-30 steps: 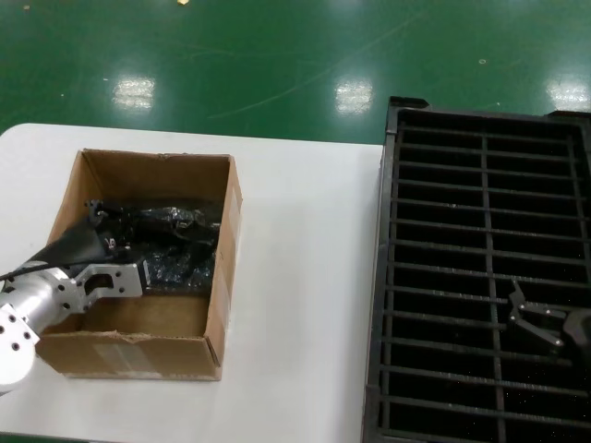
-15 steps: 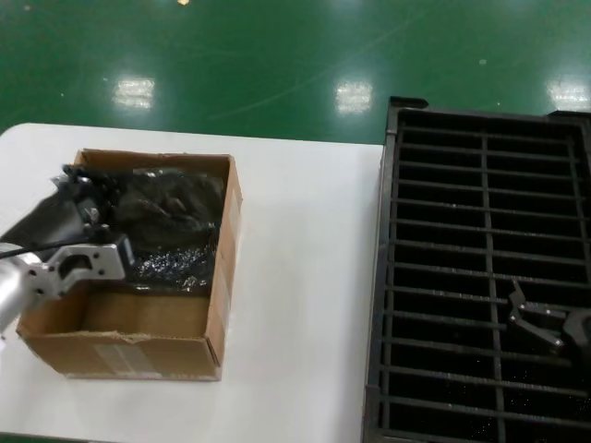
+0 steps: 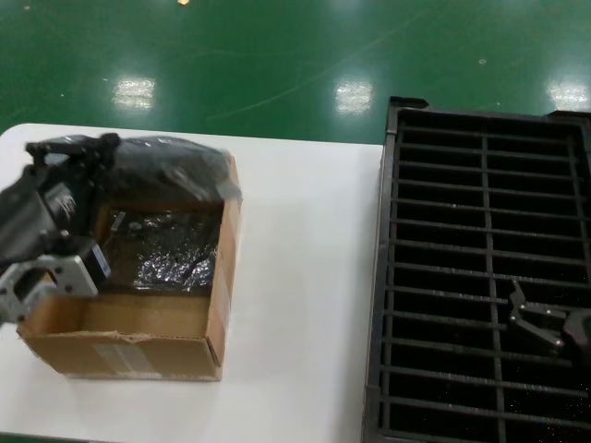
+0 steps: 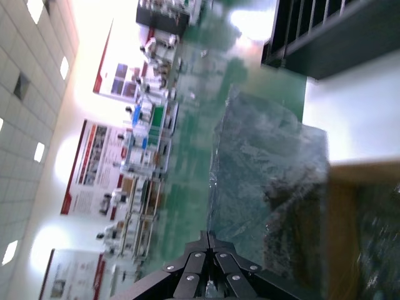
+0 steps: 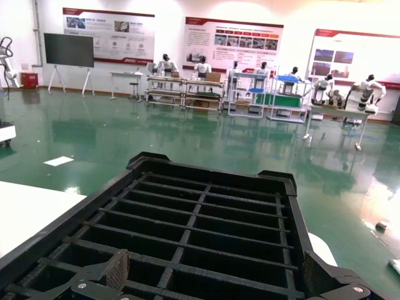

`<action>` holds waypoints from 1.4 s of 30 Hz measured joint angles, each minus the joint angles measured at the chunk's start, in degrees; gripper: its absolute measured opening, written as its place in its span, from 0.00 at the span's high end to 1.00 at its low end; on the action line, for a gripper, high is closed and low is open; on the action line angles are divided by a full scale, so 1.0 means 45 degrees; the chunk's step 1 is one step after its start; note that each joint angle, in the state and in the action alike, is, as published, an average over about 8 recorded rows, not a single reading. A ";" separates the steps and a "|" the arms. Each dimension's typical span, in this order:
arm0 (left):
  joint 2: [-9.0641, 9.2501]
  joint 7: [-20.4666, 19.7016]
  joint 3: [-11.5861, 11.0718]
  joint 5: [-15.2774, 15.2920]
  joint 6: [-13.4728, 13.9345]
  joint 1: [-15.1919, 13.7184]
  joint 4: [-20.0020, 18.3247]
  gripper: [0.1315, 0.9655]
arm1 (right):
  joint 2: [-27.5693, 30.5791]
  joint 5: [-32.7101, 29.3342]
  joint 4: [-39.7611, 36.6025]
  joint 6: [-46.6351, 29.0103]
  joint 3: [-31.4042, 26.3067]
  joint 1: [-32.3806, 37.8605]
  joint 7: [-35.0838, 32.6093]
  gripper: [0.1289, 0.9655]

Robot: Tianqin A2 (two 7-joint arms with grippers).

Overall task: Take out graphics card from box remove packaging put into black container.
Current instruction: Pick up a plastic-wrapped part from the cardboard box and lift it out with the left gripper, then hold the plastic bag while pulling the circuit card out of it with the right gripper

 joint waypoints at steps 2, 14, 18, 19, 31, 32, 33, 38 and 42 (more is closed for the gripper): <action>-0.0147 0.0016 -0.0036 -0.0353 -0.0085 0.0506 -0.0504 0.99 | 0.0000 0.0000 0.0000 0.0000 0.0000 0.0000 0.0000 0.00; -0.0865 0.1025 0.1019 -0.2309 -0.1050 0.2337 -0.1945 0.99 | 0.0000 0.0000 0.0000 0.0000 0.0000 0.0000 0.0000 0.00; -0.1062 0.1495 0.1546 -0.2871 -0.1351 0.2483 -0.1976 0.99 | 0.0000 0.0000 0.0000 0.0000 0.0000 0.0000 0.0000 0.00; -0.1102 0.1598 0.1666 -0.2995 -0.1405 0.2499 -0.1964 0.99 | 0.0000 0.0000 0.0000 0.0000 0.0000 0.0000 0.0000 0.00; -0.1236 0.1939 0.2077 -0.3430 -0.1540 0.2524 -0.1890 0.99 | 0.0043 0.0008 0.0005 -0.0039 -0.0027 0.0034 0.0012 0.00; -0.1236 0.1939 0.2077 -0.3430 -0.1540 0.2524 -0.1890 0.99 | 0.0068 0.0012 0.0013 -0.0059 -0.0049 0.0059 0.0020 0.00; -0.1236 0.1939 0.2078 -0.3430 -0.1540 0.2524 -0.1890 0.99 | 0.0095 0.0014 0.0026 -0.0093 -0.0078 0.0098 0.0025 0.00; -0.1236 0.1939 0.2078 -0.3430 -0.1540 0.2524 -0.1889 0.99 | 0.0236 -0.0027 0.0180 -0.0437 -0.0357 0.0509 -0.0016 0.00; -0.1236 0.1939 0.2078 -0.3430 -0.1540 0.2524 -0.1889 0.99 | 0.0305 -0.0150 0.0350 -0.0835 -0.0781 0.1064 -0.0100 0.00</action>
